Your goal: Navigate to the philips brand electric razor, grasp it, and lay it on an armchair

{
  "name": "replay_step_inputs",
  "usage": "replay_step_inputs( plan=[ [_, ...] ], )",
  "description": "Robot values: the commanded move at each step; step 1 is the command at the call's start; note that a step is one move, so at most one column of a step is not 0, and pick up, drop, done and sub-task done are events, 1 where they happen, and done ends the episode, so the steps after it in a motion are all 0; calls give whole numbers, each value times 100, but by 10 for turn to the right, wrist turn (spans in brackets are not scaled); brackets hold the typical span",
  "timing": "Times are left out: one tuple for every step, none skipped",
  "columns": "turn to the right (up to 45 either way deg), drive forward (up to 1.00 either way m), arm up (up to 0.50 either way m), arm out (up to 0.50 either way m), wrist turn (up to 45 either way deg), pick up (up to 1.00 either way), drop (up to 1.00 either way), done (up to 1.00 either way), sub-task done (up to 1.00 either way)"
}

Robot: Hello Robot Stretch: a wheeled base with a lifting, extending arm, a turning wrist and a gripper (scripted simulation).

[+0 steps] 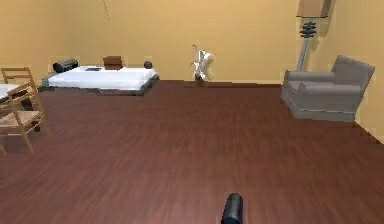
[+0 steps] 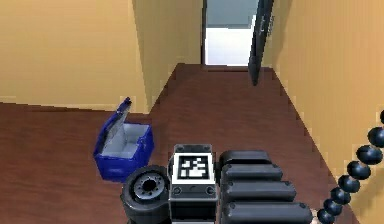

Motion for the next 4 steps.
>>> replay_step_inputs(
  plan=[
    [-450,0,0,0,0,0,0,0,0],
    [-450,0,0,0,0,0,0,0,0],
    [-450,0,0,0,0,0,0,0,0],
    [-360,0,0,0,0,0,0,0,0]
  ],
)
